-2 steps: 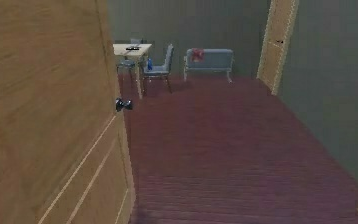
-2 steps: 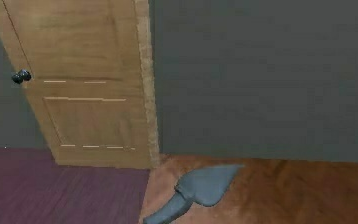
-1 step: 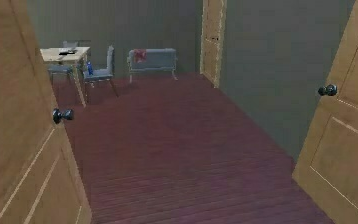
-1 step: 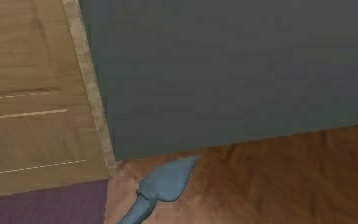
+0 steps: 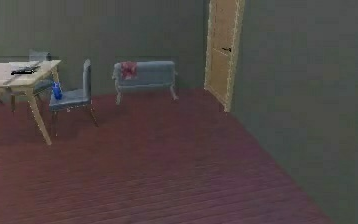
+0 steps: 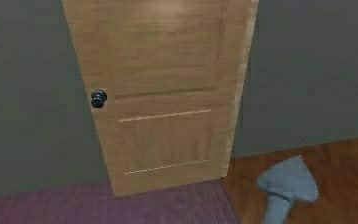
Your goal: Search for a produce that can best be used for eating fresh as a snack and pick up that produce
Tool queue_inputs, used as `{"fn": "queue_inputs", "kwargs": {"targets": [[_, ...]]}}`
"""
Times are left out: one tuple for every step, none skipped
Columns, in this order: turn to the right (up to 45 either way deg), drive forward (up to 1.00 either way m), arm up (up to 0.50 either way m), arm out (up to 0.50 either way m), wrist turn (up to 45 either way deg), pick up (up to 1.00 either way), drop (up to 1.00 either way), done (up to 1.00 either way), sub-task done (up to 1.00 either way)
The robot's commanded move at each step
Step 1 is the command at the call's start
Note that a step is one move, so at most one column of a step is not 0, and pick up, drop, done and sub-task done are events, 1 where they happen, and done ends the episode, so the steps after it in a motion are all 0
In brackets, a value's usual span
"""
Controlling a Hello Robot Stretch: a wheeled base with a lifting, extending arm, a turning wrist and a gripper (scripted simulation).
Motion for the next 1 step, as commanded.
{"fn": "queue_inputs", "kwargs": {"targets": [[0.0, 0.4, 0.0, 0.0, 0.0, 0.0, 0.0, 0.0, 0.0]]}}
